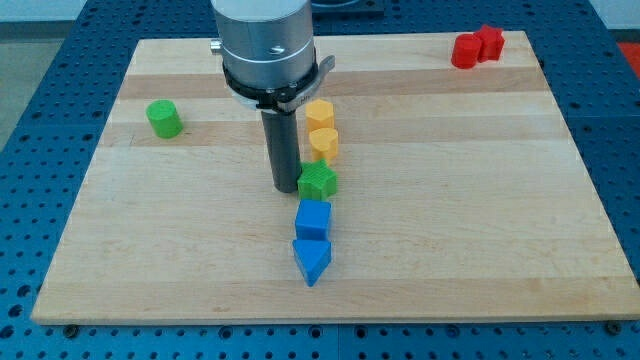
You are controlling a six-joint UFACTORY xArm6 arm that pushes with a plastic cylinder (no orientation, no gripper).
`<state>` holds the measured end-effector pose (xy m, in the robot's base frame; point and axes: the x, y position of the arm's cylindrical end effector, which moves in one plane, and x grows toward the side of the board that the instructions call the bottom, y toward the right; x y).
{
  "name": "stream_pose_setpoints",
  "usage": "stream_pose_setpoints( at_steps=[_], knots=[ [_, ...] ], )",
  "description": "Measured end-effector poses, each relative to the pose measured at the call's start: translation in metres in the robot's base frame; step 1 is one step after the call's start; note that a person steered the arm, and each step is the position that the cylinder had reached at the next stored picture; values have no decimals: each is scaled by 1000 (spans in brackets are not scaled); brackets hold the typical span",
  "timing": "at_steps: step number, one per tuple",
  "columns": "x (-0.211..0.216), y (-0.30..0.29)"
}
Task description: Slide green circle slightly right
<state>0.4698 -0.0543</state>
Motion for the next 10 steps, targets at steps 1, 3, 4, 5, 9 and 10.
stream_pose_setpoints(
  at_steps=[1,3,4,5,9,10],
  knots=[
    [0,0],
    [0,5],
    [0,-4],
    [0,-46],
    [-45,-246],
    [-71,-251]
  ],
)
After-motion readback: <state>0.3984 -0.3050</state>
